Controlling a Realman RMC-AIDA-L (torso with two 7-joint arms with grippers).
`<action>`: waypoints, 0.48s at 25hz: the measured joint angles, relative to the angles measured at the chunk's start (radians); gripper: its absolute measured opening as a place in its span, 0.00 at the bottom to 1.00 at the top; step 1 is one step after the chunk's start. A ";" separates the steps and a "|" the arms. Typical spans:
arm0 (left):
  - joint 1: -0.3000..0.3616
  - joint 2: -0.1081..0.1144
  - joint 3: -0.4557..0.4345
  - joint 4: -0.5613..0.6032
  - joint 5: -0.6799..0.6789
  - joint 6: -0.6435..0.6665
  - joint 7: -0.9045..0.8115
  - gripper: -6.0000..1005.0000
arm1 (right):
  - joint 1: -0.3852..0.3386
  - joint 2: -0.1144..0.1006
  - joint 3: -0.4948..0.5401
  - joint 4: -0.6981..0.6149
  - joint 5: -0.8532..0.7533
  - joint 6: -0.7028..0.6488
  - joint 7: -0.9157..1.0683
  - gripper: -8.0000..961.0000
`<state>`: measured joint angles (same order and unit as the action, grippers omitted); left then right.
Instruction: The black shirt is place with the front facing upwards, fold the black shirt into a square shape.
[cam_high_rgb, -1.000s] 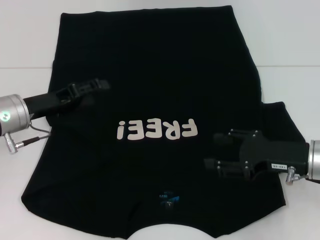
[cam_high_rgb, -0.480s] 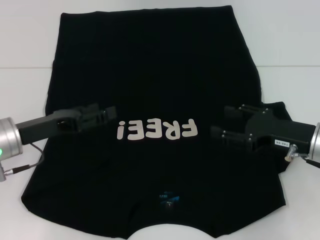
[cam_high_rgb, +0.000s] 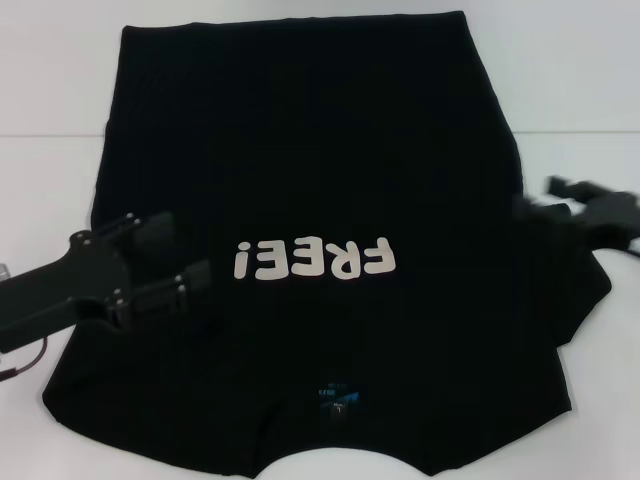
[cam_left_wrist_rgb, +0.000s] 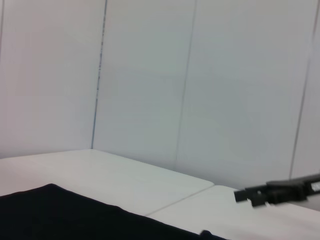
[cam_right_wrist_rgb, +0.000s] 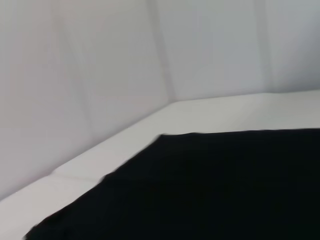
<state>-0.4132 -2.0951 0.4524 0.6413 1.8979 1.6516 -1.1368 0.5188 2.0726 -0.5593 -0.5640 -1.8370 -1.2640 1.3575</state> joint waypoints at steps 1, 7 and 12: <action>0.007 0.003 0.000 0.000 0.002 0.008 0.001 0.84 | -0.011 -0.009 0.005 -0.024 -0.007 0.000 0.060 0.80; 0.029 0.020 0.005 0.001 0.008 0.044 0.001 0.84 | -0.039 -0.072 -0.002 -0.231 -0.218 -0.040 0.528 0.80; 0.030 0.037 0.008 0.003 0.039 0.079 0.001 0.84 | 0.022 -0.097 -0.001 -0.432 -0.558 -0.168 0.948 0.80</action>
<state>-0.3828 -2.0582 0.4605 0.6440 1.9365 1.7308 -1.1362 0.5403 1.9755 -0.5604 -0.9955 -2.3948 -1.4324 2.3058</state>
